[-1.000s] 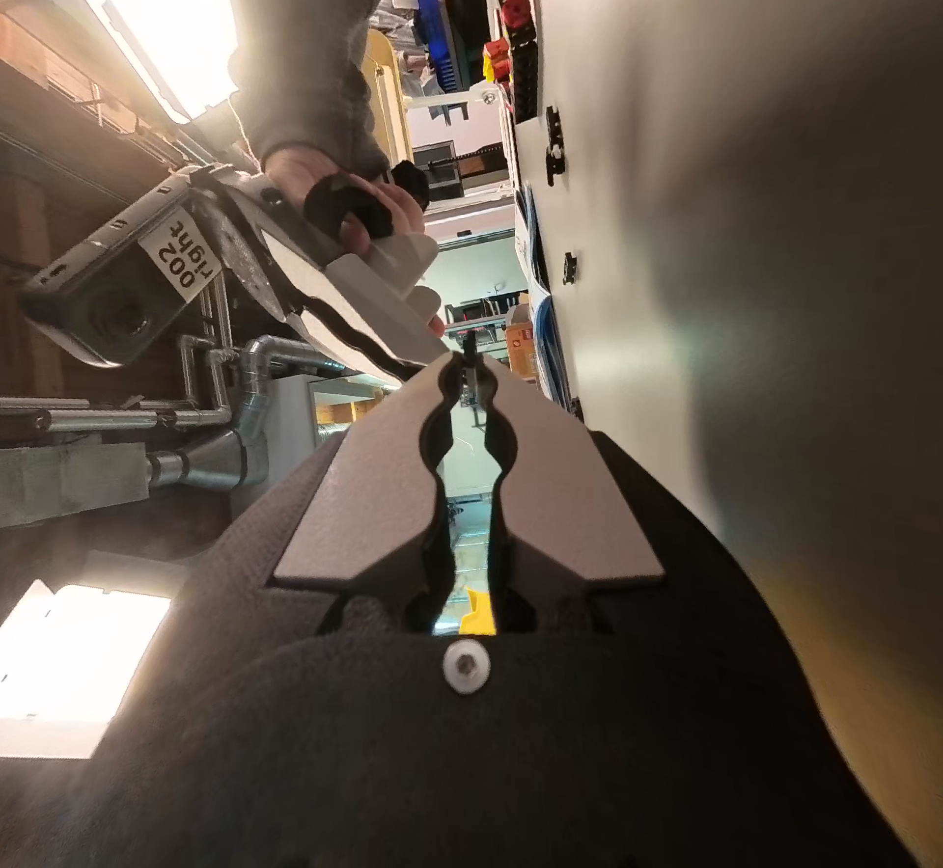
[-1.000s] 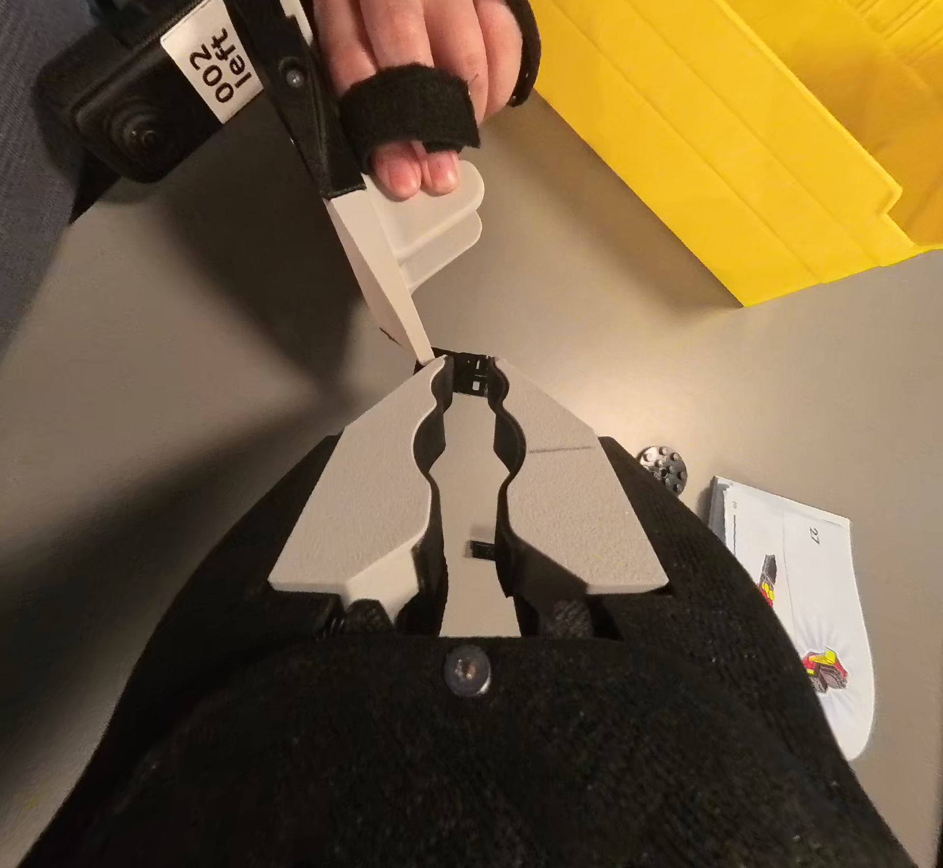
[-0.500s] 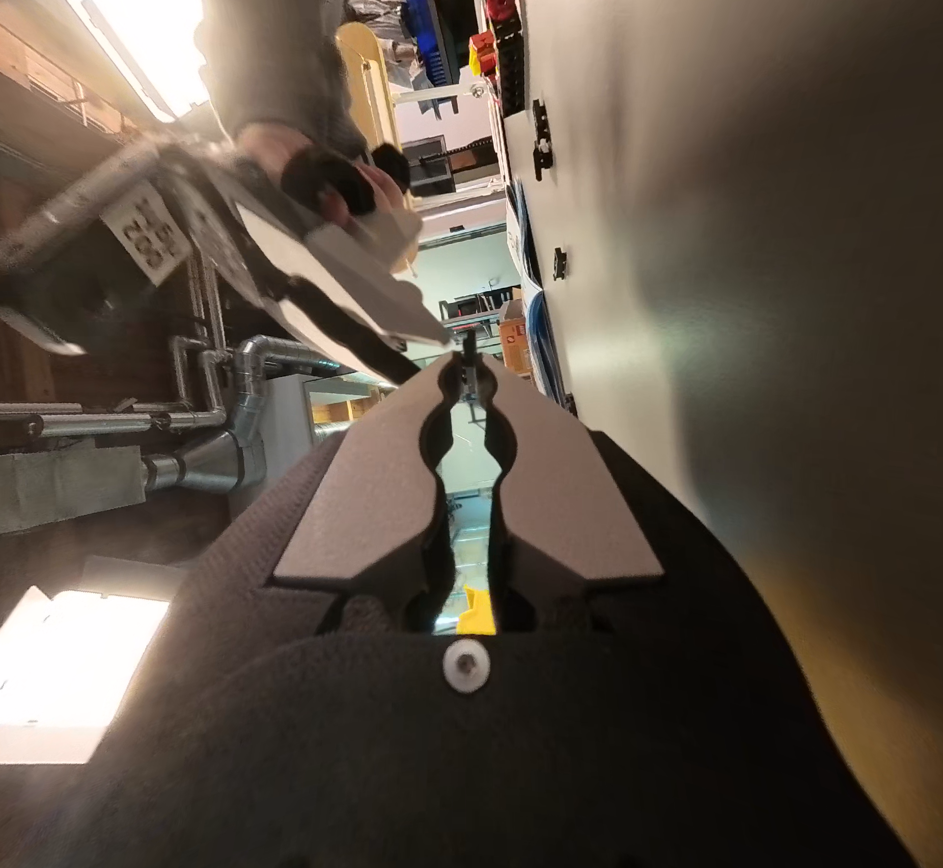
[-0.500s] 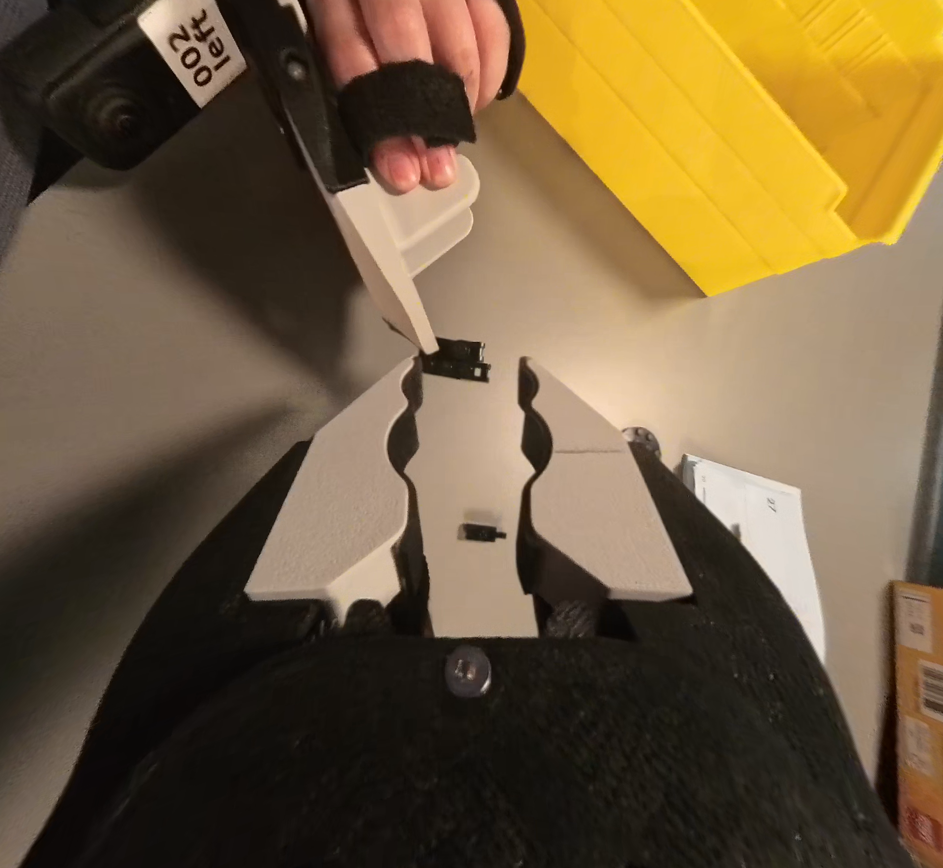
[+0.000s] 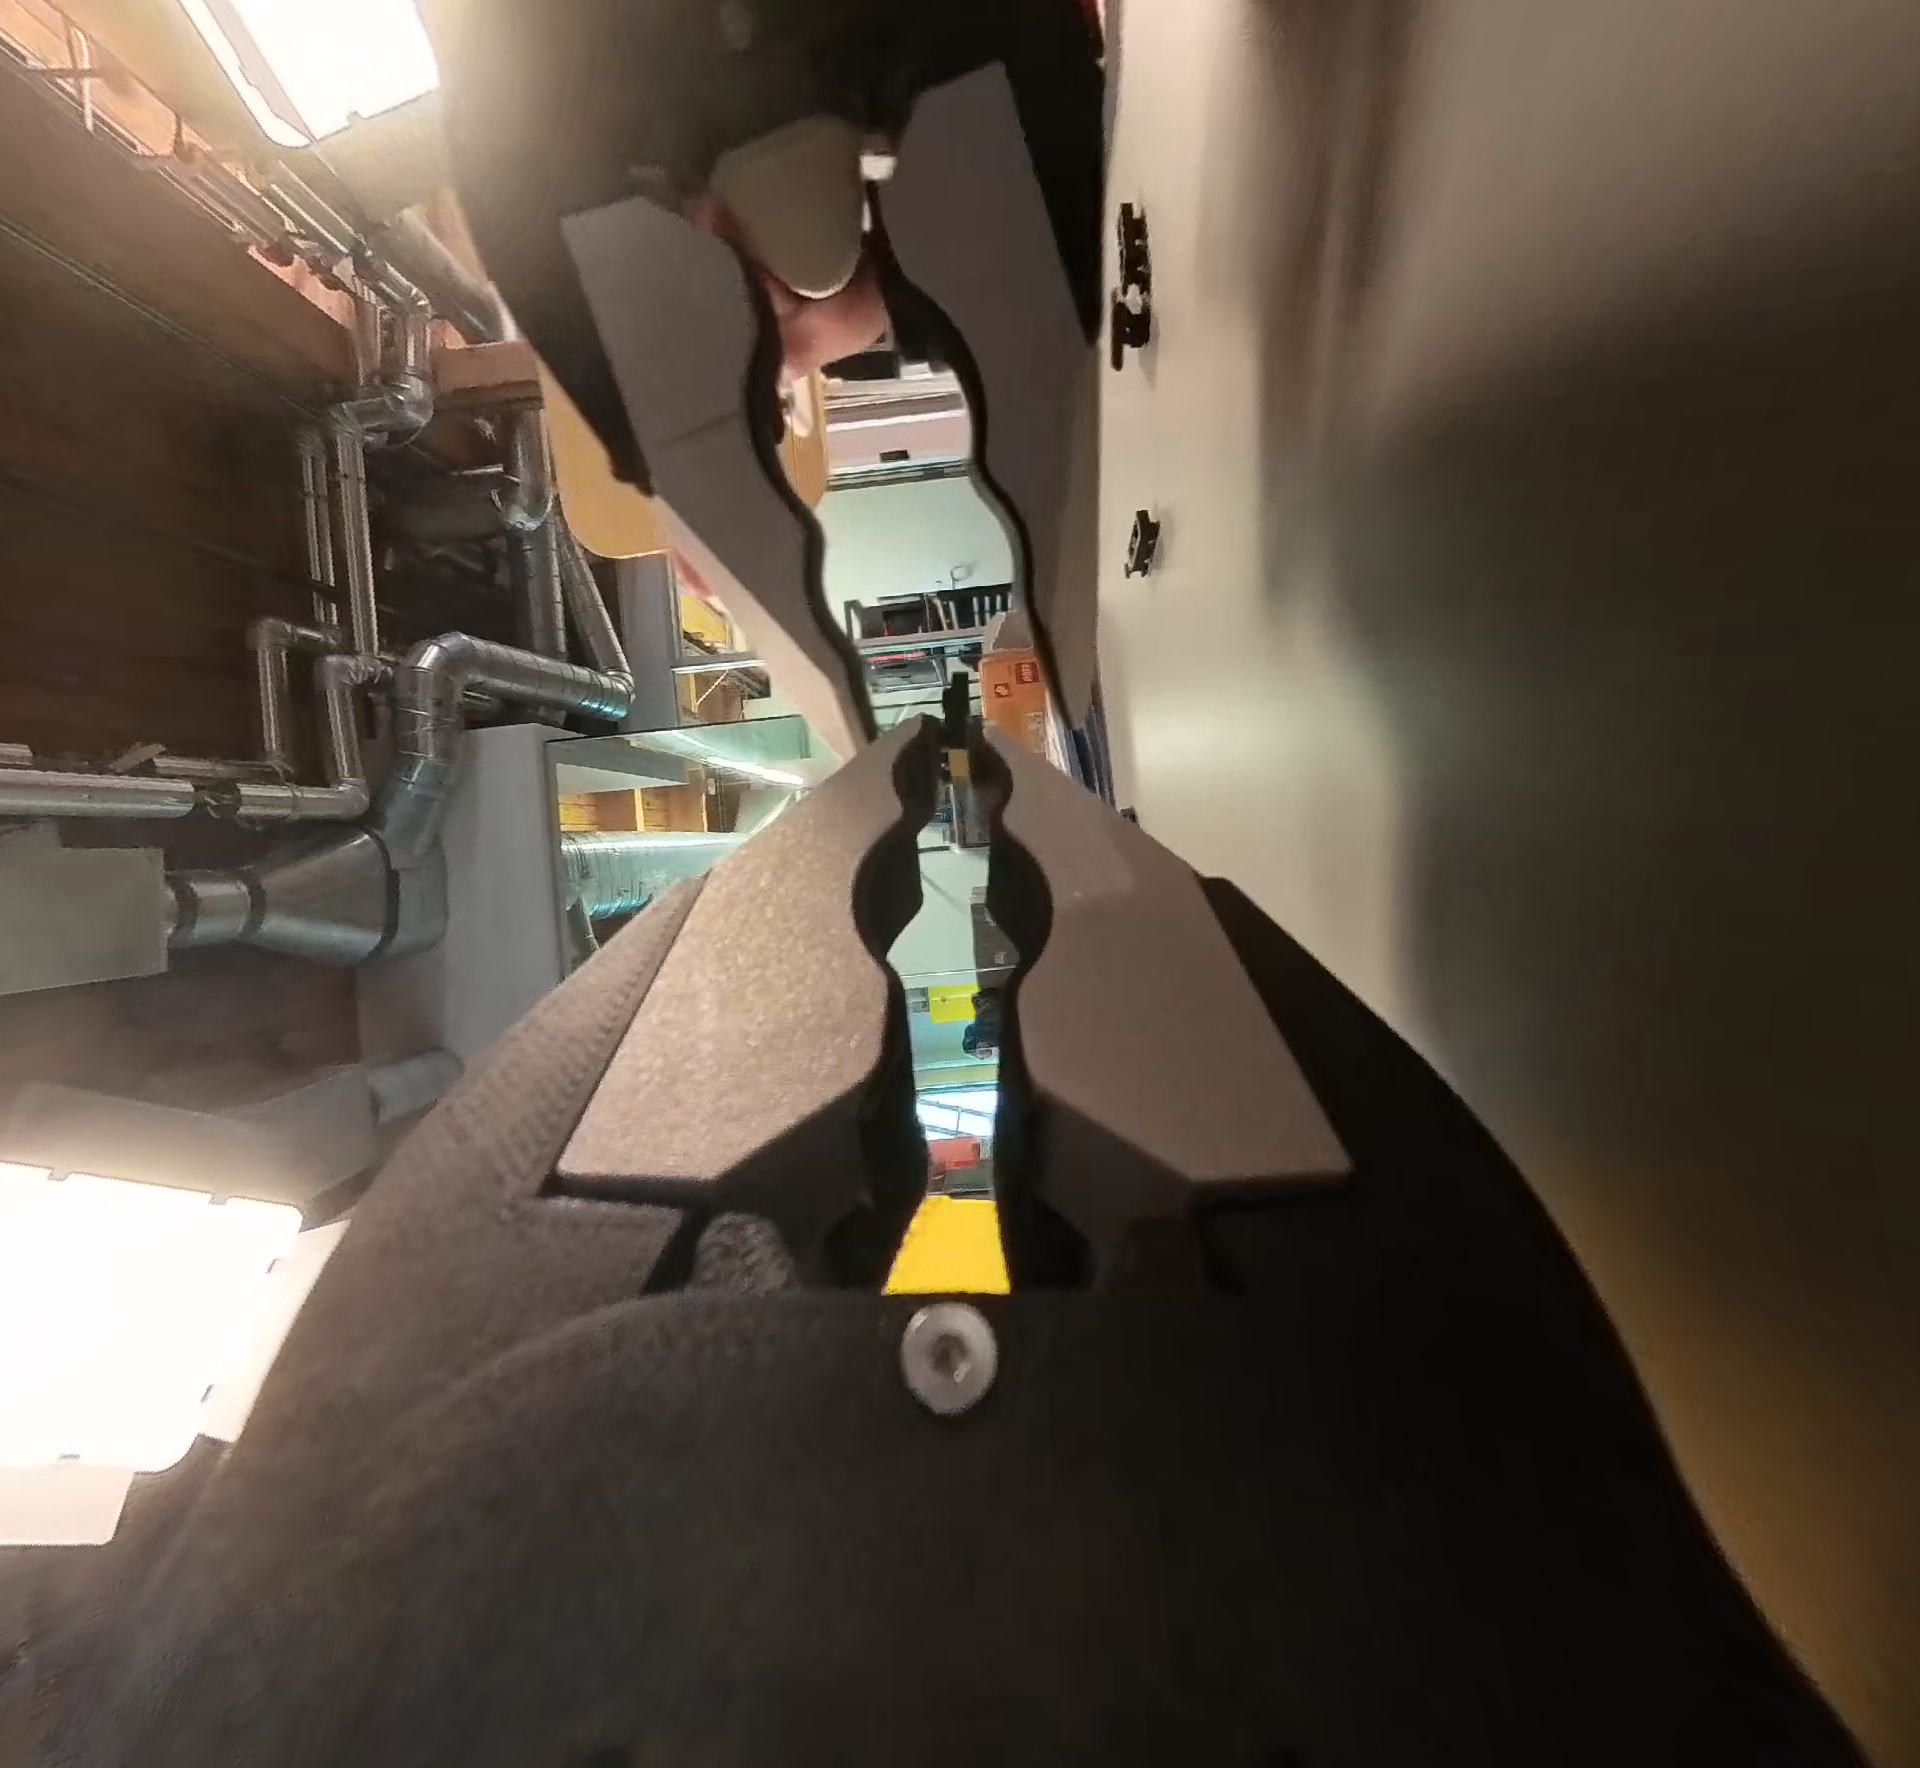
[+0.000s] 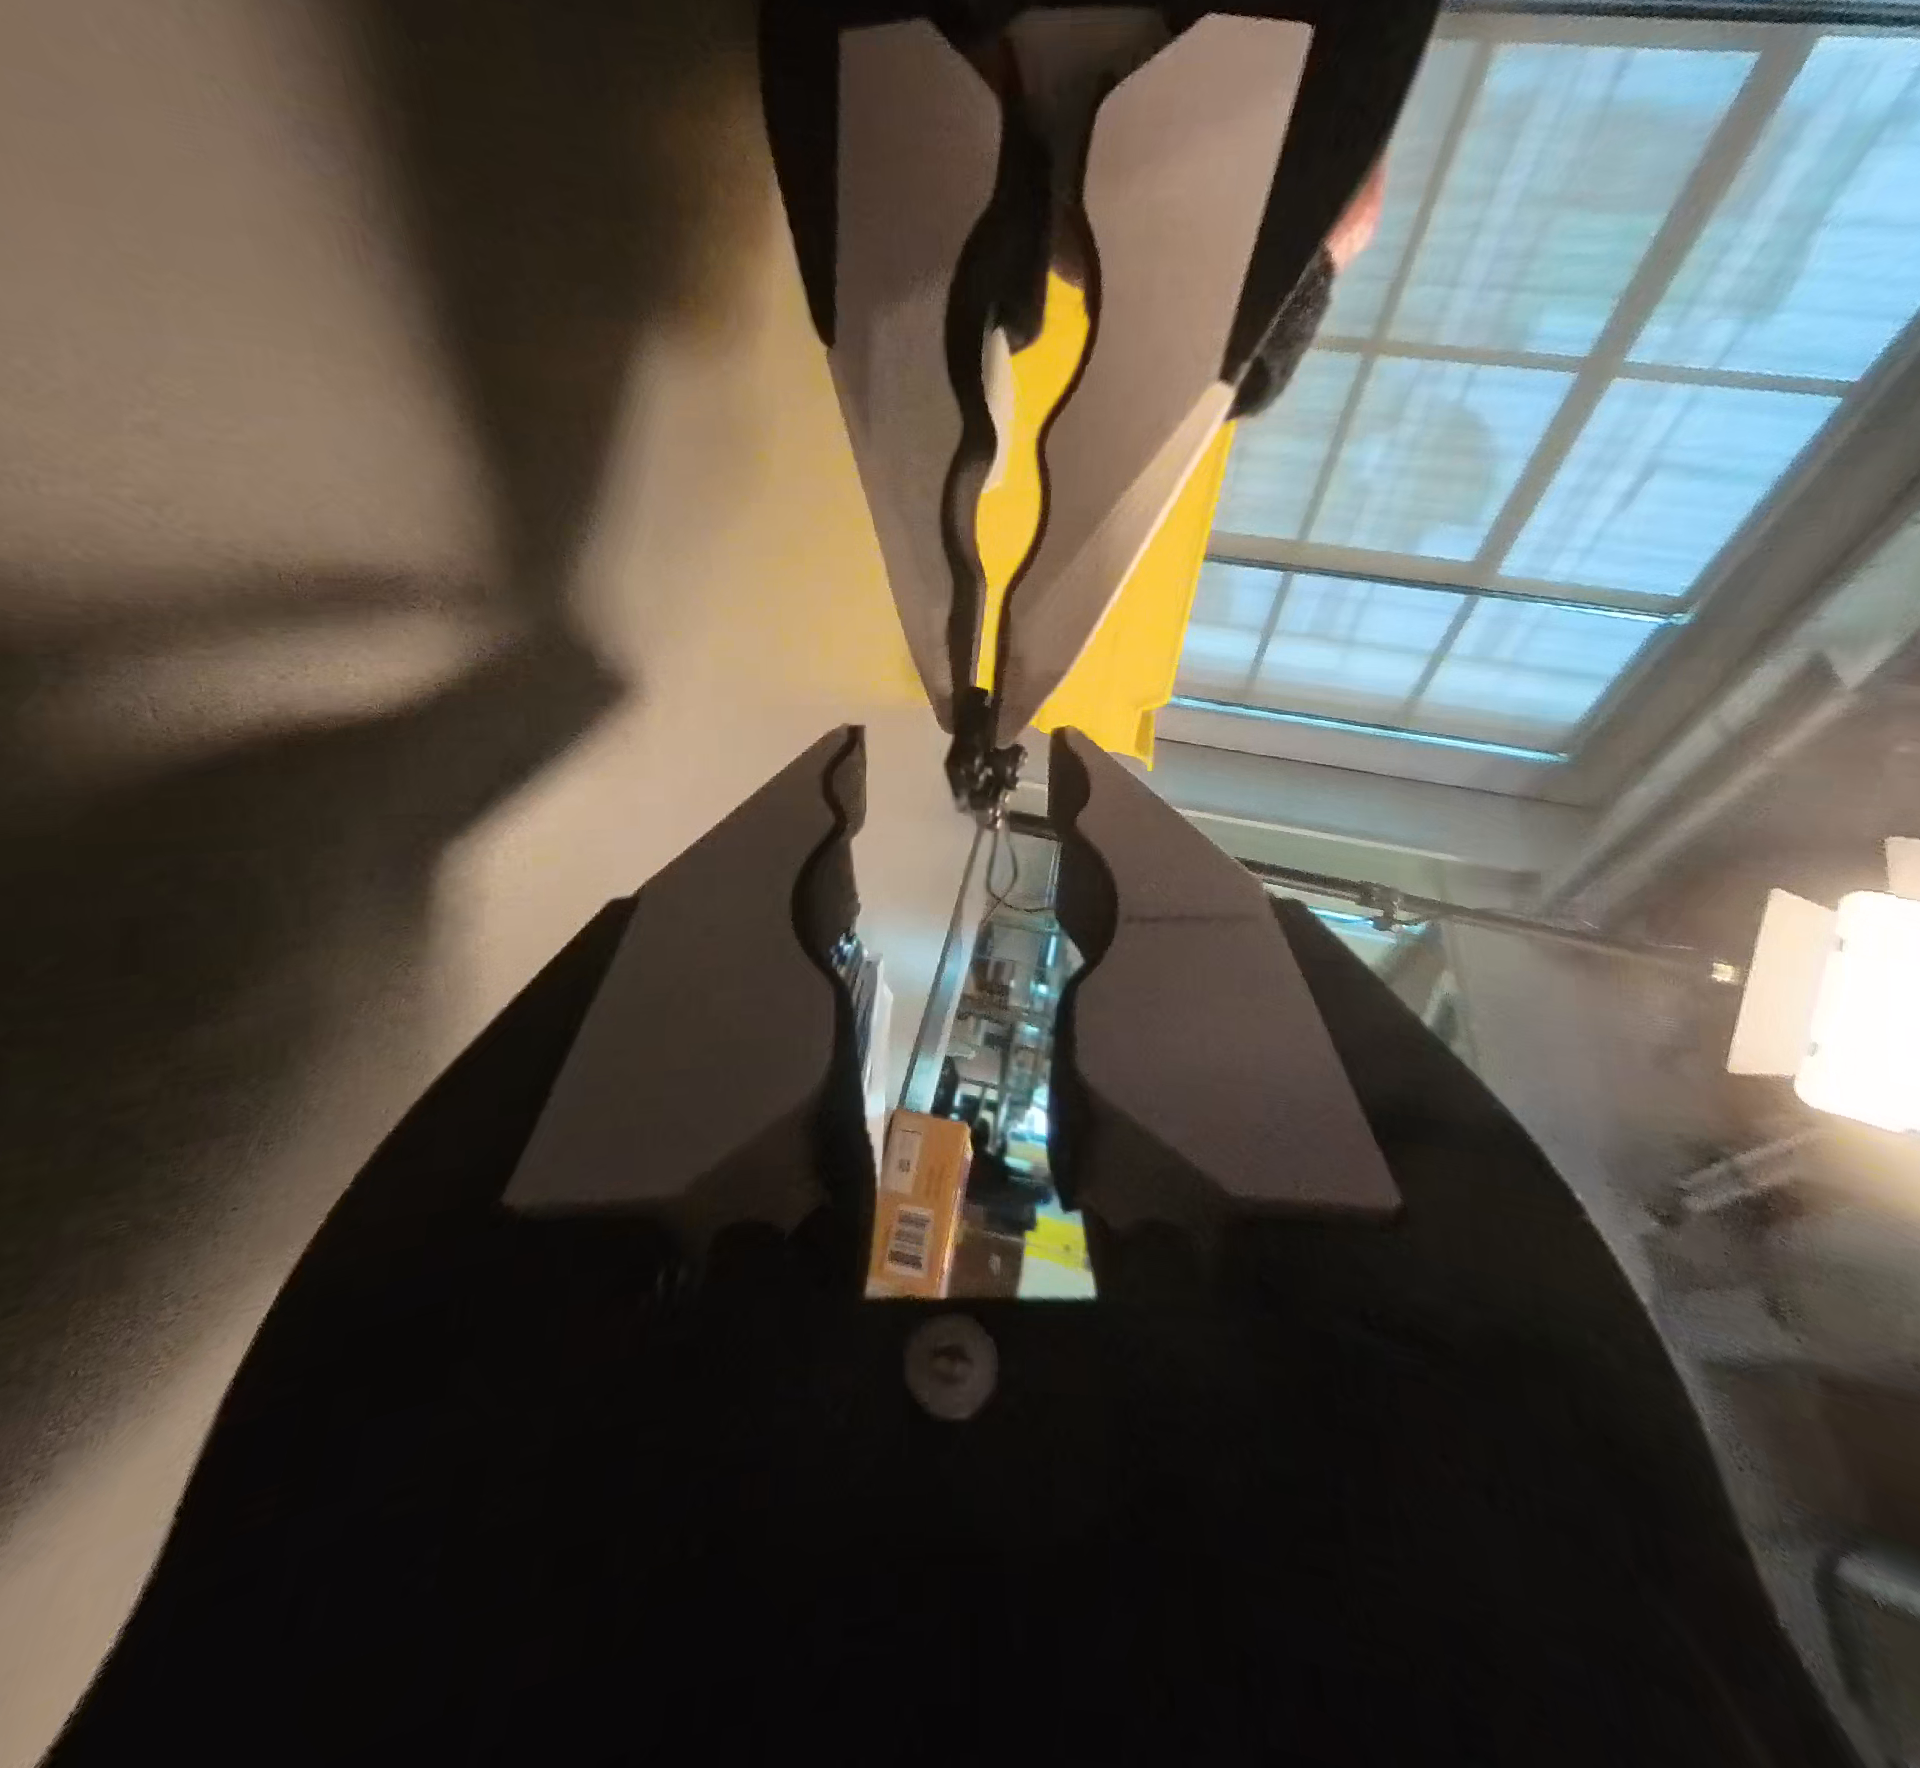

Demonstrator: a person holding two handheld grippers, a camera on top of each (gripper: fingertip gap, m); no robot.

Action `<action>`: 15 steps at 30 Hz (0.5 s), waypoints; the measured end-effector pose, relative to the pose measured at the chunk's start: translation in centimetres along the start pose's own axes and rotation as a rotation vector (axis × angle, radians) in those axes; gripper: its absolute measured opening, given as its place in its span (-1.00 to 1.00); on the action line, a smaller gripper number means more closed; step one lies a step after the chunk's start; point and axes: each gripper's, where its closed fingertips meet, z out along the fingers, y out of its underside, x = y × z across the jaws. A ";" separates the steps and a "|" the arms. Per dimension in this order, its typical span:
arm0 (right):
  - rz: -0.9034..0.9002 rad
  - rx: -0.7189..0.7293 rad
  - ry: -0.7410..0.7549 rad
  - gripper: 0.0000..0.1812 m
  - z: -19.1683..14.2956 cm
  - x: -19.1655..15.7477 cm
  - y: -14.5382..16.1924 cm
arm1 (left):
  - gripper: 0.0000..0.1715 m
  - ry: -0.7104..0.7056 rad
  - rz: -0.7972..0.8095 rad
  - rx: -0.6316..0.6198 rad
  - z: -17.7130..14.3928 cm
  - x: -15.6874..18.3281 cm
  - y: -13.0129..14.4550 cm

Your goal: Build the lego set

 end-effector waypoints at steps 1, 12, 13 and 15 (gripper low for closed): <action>-0.009 -0.007 0.007 -0.64 0.1 -0.1 0.0 | -0.96 0.003 0.000 0.001 0.0 0.1 0.0; 0.103 -0.004 0.071 -0.85 0.6 -0.1 0.1 | -0.96 0.018 0.006 0.005 -0.1 0.4 -0.2; 0.112 -0.008 0.071 -0.85 0.7 -0.2 0.1 | -0.96 0.020 0.004 0.003 -0.1 0.4 -0.1; 0.130 -0.016 0.067 -0.86 0.8 -0.2 0.2 | -0.96 0.026 -0.002 -0.001 -0.1 0.5 -0.1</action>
